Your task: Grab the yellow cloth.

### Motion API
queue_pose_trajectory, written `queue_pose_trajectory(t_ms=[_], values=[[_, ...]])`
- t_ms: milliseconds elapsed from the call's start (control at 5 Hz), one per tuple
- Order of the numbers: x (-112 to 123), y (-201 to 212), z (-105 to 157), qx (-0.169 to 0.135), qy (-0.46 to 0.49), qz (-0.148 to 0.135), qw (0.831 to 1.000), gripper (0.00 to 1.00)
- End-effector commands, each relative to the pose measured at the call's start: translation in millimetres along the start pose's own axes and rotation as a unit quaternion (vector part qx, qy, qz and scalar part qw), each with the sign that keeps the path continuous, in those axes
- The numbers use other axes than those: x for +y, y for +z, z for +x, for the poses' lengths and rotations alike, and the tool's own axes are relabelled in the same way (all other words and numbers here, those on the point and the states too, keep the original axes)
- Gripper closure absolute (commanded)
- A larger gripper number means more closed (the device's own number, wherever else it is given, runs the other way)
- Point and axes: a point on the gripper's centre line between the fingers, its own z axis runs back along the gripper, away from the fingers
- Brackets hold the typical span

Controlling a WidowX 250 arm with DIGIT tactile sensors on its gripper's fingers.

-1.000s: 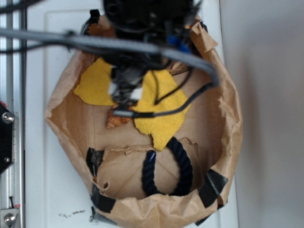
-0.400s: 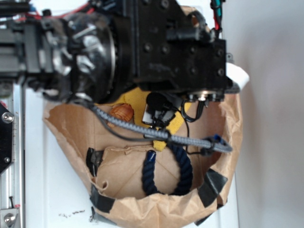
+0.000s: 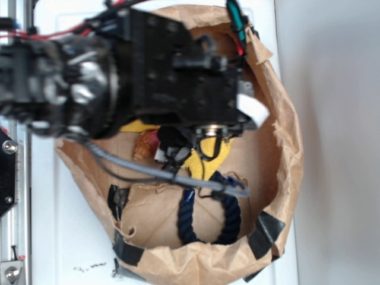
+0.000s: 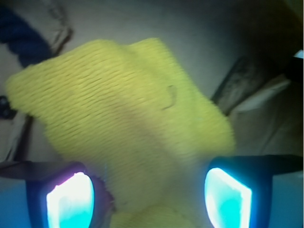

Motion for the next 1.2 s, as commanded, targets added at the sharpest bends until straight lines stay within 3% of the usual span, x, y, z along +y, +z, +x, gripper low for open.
queue_pose_trajectory(t_ms=[0, 400, 600, 1000], values=[[5.6, -10.9, -9.3, -0.032, 0.001, 0.000, 0.999, 0.00], [5.6, -23.8, -8.9, -0.013, 0.001, 0.006, 1.000, 0.00], [7.7, -24.1, -7.1, -0.013, 0.009, 0.001, 1.000, 1.00], [9.1, -21.6, -5.1, -0.016, 0.010, 0.000, 1.000, 1.00]])
